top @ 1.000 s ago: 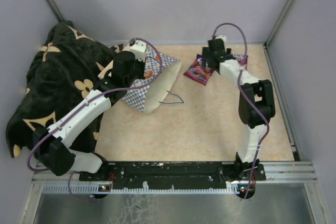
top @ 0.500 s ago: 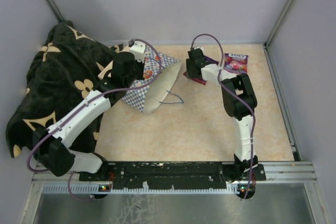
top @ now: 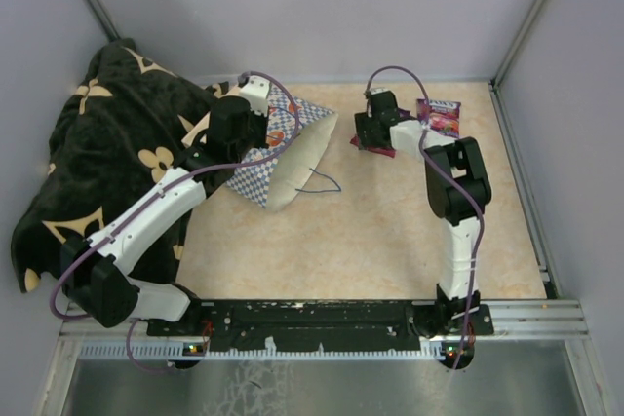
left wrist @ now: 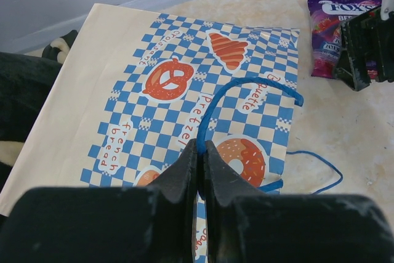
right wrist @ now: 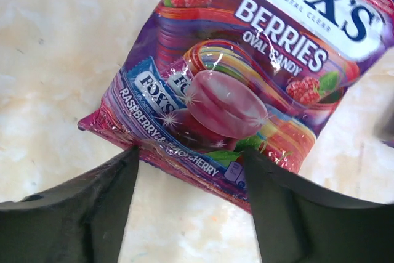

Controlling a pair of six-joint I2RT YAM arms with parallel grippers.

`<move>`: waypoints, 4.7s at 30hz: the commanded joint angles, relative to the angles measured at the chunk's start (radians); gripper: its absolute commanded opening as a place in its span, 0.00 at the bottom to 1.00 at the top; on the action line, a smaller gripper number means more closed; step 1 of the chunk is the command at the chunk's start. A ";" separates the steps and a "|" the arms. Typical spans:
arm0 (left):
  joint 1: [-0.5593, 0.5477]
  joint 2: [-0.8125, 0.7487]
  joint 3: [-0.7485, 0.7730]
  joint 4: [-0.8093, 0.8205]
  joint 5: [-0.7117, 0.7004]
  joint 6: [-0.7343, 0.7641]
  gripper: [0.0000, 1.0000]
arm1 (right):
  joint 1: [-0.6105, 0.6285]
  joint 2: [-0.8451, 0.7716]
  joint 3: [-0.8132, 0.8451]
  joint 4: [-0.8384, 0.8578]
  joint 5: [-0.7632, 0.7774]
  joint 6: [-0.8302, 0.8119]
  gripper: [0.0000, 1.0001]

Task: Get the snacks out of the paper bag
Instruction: Adjust the snack at the center of the board, then take out the snack from the paper bag.

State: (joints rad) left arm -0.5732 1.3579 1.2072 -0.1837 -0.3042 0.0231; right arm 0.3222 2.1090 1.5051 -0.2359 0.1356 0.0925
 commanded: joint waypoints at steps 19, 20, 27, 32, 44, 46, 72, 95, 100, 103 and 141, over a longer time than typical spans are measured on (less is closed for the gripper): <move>0.021 0.054 0.064 -0.003 -0.064 0.001 0.12 | 0.344 -0.793 -0.376 0.166 0.001 0.782 0.99; 0.022 0.058 0.073 -0.008 -0.059 -0.001 0.12 | 0.354 -0.801 -0.365 0.164 0.006 0.785 0.99; 0.022 0.061 0.064 -0.004 -0.048 -0.024 0.13 | 0.373 -0.841 -0.356 0.203 0.020 0.813 0.99; 0.022 0.060 0.059 -0.008 -0.046 -0.030 0.12 | 0.394 -0.807 -0.325 0.180 -0.019 0.819 0.99; 0.022 0.034 0.039 -0.012 -0.064 -0.025 0.13 | 0.437 -0.885 -0.351 0.184 0.031 0.748 0.99; 0.023 0.032 0.038 -0.014 -0.068 -0.023 0.13 | 0.438 -0.876 -0.350 0.196 0.010 0.745 0.99; 0.055 0.021 0.086 -0.004 0.026 -0.003 0.13 | 0.370 -0.648 -0.689 0.785 0.039 0.773 0.99; 0.083 0.027 0.029 0.074 0.111 -0.197 0.12 | 0.356 -0.232 -0.544 1.007 -0.131 0.891 0.88; 0.083 0.027 0.049 0.055 0.112 -0.190 0.12 | 0.344 -0.179 -0.498 1.007 -0.104 0.897 0.88; 0.084 0.025 0.049 0.049 0.094 -0.169 0.12 | 0.322 -0.142 -0.486 1.047 -0.088 0.917 0.87; 0.106 0.066 0.051 0.070 0.167 -0.179 0.12 | 0.259 0.177 -0.114 0.984 -0.047 0.931 0.62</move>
State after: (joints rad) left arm -0.4789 1.3949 1.2243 -0.1341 -0.1661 -0.1440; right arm 0.5850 2.2604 1.3342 0.7181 0.0757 1.0370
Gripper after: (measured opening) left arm 0.122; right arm 0.628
